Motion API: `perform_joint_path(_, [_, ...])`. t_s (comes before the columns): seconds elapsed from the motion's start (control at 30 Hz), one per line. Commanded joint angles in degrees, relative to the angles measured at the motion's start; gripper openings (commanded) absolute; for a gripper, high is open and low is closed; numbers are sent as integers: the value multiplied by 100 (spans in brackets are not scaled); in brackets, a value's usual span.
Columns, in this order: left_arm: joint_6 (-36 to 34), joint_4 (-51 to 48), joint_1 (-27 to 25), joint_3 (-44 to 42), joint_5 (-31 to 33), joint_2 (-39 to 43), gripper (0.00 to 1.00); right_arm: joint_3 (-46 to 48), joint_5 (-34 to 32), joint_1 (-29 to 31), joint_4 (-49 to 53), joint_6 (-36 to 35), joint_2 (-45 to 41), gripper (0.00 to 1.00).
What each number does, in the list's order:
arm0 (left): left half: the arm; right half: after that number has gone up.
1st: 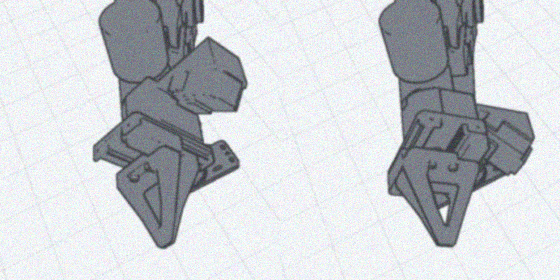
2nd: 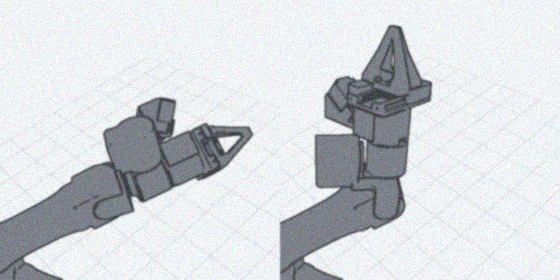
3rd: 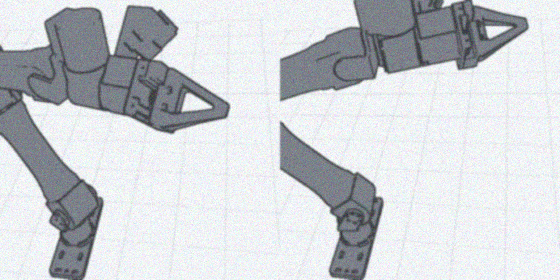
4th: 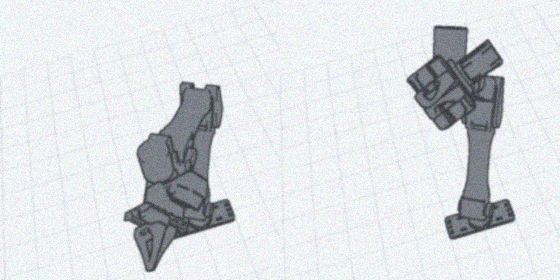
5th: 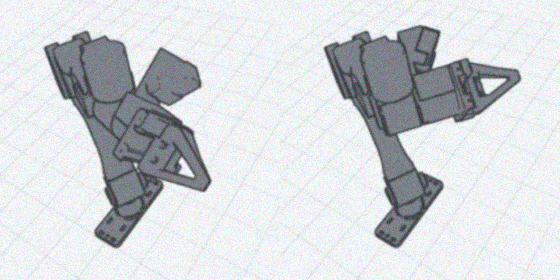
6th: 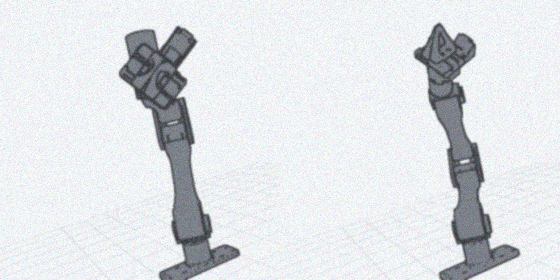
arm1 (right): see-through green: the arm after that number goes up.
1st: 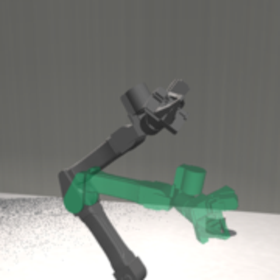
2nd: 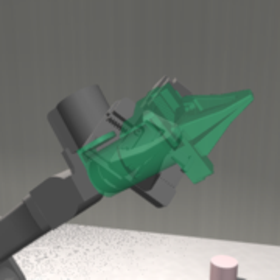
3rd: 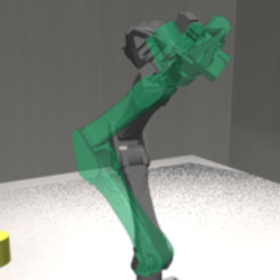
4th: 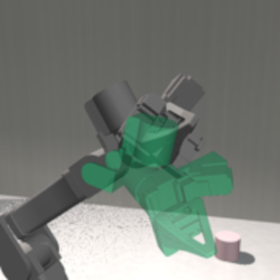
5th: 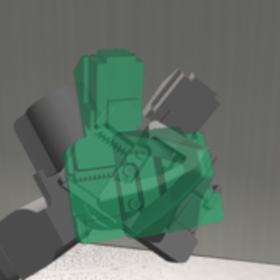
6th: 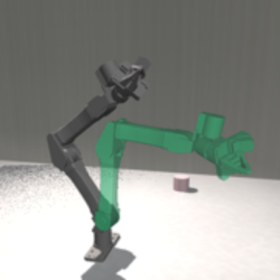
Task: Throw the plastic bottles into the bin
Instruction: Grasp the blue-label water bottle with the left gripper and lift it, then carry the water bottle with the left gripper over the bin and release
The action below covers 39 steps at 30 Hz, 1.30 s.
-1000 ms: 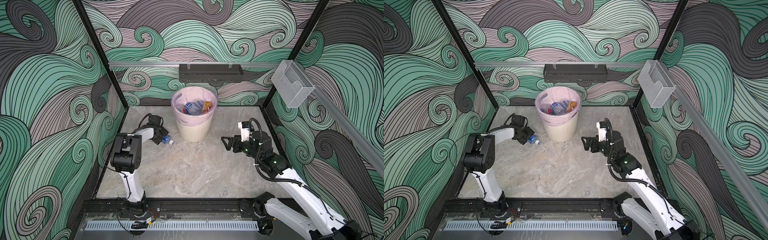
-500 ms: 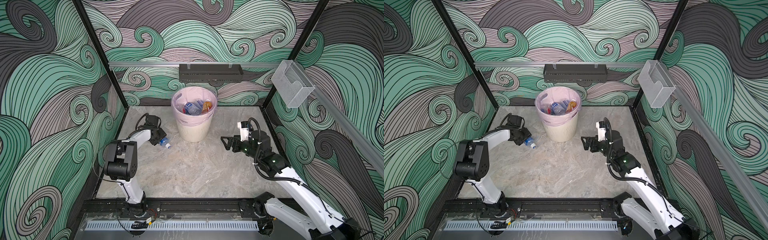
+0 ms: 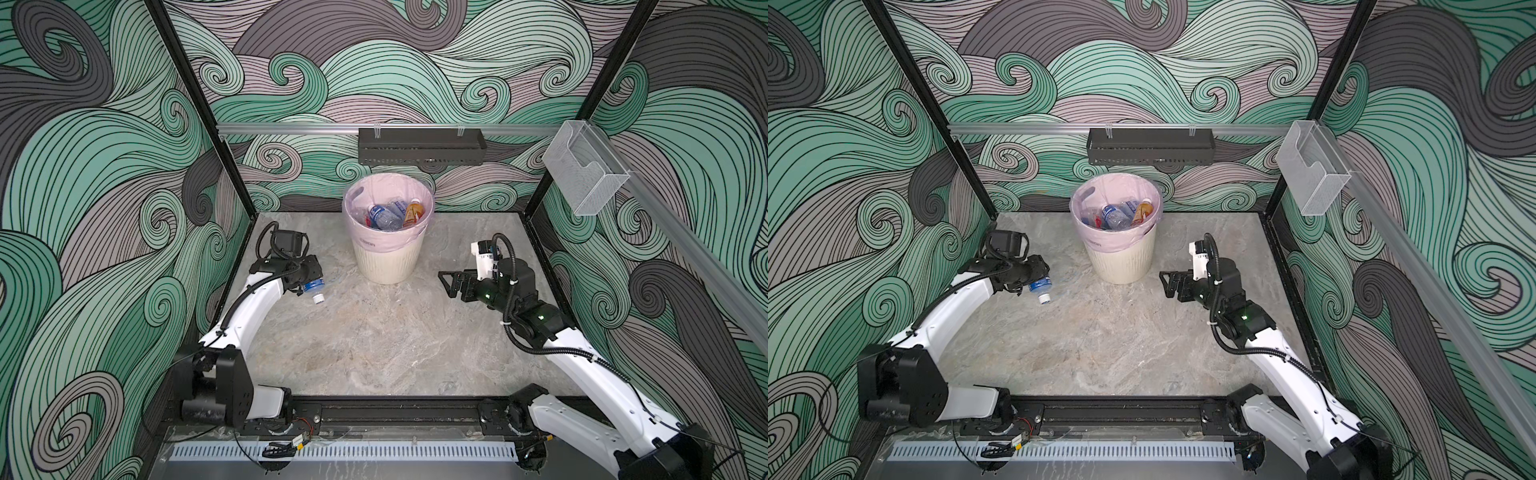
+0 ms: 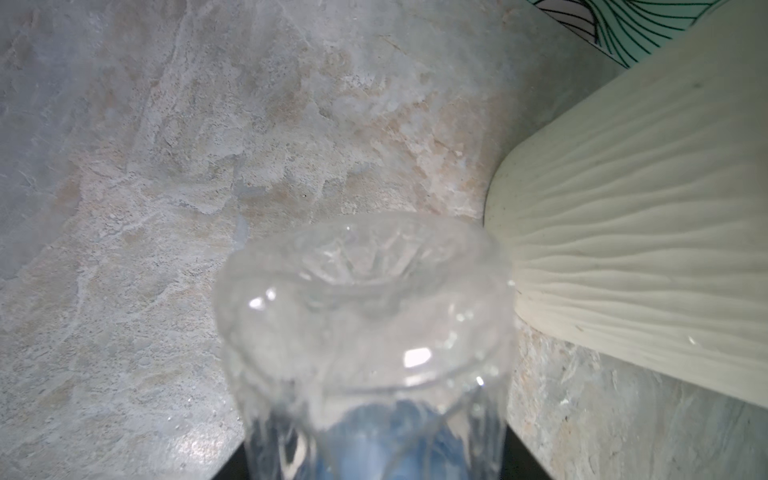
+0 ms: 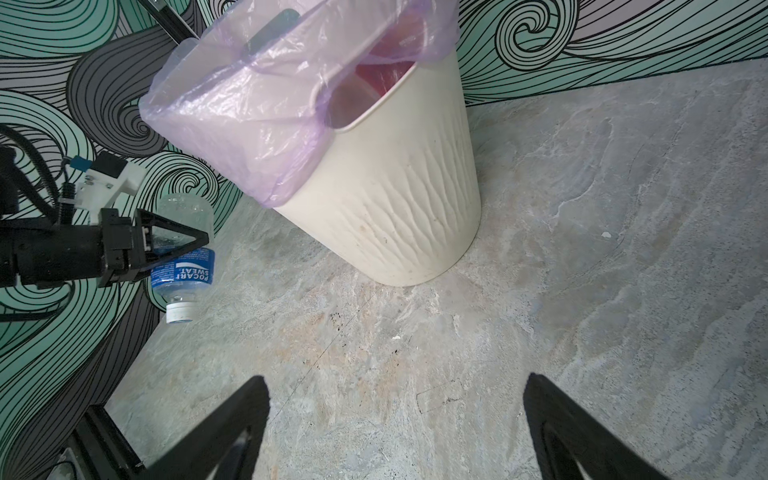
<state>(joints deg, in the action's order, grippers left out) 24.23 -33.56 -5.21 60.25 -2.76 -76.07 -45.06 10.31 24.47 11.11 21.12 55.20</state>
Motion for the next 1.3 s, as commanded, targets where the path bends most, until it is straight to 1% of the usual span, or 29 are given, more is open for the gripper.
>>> perform_joint_path(0.0, [-616, -306, 20, -171, -661, 402, 41, 28, 124, -4, -210, 92, 74, 96])
perform_joint_path(0.07, [-706, -297, 16, -345, -1019, 633, 42, 23, 140, 3, -231, 87, 113, 96])
perform_joint_path(0.17, [-759, -316, -38, -582, -1241, 1016, 41, 54, 164, 1, -305, 126, 148, 96])
perform_joint_path(0.2, [-784, -334, -118, -654, -1142, 1160, 36, 71, 174, 10, -334, 144, 157, 96])
perform_joint_path(0.23, [-840, -322, -272, -765, -942, 1363, 35, 91, 180, 8, -374, 163, 170, 96])
perform_joint_path(0.33, [-1132, -67, -866, -1153, -595, 1947, 36, 146, 203, 18, -499, 224, 248, 96])
perform_joint_path(0.43, [-1157, 272, -1415, -1468, -481, 2365, 37, 129, 262, 44, -553, 252, 346, 96])
perform_joint_path(0.53, [-1120, 370, -1712, -1578, -478, 2582, 38, 138, 281, 74, -626, 296, 386, 96])
perform_joint_path(0.67, [-1166, 291, -2008, -1498, -437, 2693, 38, 164, 275, 101, -646, 321, 377, 96])
perform_joint_path(0.77, [-1193, 346, -2139, -1246, -375, 2663, 39, 166, 264, 102, -645, 299, 391, 96])
perform_joint_path(0.8, [-1201, 359, -2159, -1072, -374, 2593, 40, 159, 270, 102, -645, 302, 395, 96])
perform_joint_path(0.87, [-1210, 229, -2177, -514, -336, 2318, 42, 155, 262, 102, -648, 297, 404, 96])
perform_joint_path(0.93, [-1268, -166, -2182, 472, -355, 1825, 40, 146, 261, 109, -655, 300, 408, 96])
perform_joint_path(1.0, [-1249, -237, -2180, 1421, -327, 1282, 39, 164, 245, 111, -666, 303, 412, 96])
perform_joint_path(1.03, [-1196, -154, -2175, 1909, -310, 987, 40, 169, 251, 111, -679, 311, 408, 96])
perform_joint_path(1.07, [-1140, -84, -2156, 2364, -279, 664, 43, 168, 260, 111, -682, 315, 421, 96])
perform_joint_path(1.1, [-1096, -55, -2078, 2960, -285, 228, 52, 164, 262, 119, -696, 327, 432, 96])
perform_joint_path(1.13, [-893, -231, -1932, 3797, -242, -380, 54, 177, 271, 127, -726, 352, 452, 96])
perform_joint_path(1.17, [-575, -499, -1805, 4608, -275, -1005, 51, 194, 281, 132, -811, 383, 484, 96])
perform_joint_path(1.2, [-409, -676, -1734, 5446, -679, -1603, 50, 186, 309, 150, -862, 427, 523, 96])
perform_joint_path(1.23, [-379, -829, -1736, 6138, -915, -2093, 50, 138, 350, 161, -834, 444, 558, 96])
perform_joint_path(1.27, [-268, -1057, -1757, 6609, -893, -2427, 54, 100, 383, 179, -792, 437, 566, 96])
